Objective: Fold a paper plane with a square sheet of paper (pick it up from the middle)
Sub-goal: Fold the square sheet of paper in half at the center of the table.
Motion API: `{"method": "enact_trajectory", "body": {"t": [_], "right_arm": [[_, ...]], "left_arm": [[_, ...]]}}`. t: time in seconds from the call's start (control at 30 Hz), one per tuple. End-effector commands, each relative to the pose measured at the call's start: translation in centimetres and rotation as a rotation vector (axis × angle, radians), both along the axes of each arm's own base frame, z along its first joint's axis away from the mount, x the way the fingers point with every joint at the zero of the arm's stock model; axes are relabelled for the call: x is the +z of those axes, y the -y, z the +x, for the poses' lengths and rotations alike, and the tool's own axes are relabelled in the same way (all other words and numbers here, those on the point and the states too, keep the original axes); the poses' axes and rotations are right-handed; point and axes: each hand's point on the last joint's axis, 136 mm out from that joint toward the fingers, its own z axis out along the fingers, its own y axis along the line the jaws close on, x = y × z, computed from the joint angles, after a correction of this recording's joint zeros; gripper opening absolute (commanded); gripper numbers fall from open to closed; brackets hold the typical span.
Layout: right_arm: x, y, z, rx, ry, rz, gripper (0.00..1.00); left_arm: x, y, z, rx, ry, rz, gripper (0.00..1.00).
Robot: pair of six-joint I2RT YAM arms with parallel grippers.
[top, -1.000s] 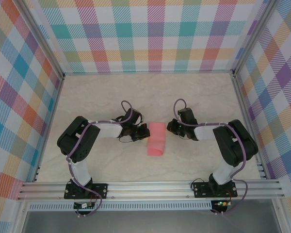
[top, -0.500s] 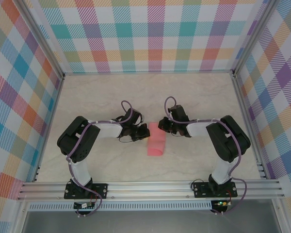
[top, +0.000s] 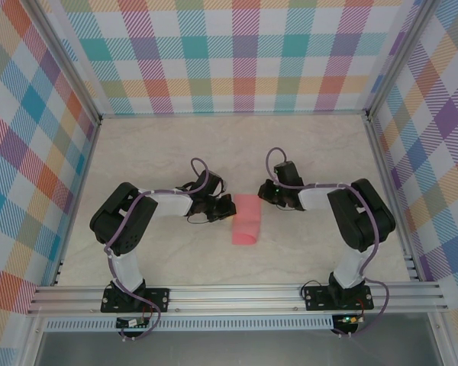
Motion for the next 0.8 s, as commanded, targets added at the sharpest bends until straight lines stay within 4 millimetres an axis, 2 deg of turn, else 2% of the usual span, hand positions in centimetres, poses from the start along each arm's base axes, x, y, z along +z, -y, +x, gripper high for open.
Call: {"method": "enact_trajectory", "body": {"t": [0.0,0.13,0.2,0.33,0.47,0.63,0.77], "right_arm": [[1.4,2.0,-0.3,-0.030,0.028,-0.060,0.06],[3.8,0.3,-2.6,0.047,0.025,0.049,0.07],[4.1,-1.2,-4.4,0.115,-0.015,0.103,0.07],[3.4,-2.9,-8.0,0.198,-0.123,0.169,0.06],[2.3,-3.5,-10.4,0.220,-0.199,0.230,0.05],[0.6,-3.9,-12.3,0.247,-0.277,0.255,0.05],[-0.3,-3.8,-13.1,0.254,-0.304,0.251,0.05]], "left_arm": [[-9.0,-8.6,-6.3,0.057,-0.234,0.420,0.00],[-9.1,-8.5,-6.1,0.060,-0.230,0.418,0.00],[-9.1,-8.4,-6.0,0.060,-0.228,0.414,0.00],[-9.1,-8.3,-5.9,0.063,-0.225,0.412,0.00],[-9.1,-8.3,-5.8,0.063,-0.221,0.411,0.00],[-9.1,-8.3,-5.8,0.065,-0.224,0.410,0.00],[-9.2,-8.2,-5.9,0.065,-0.225,0.410,0.00]]}}
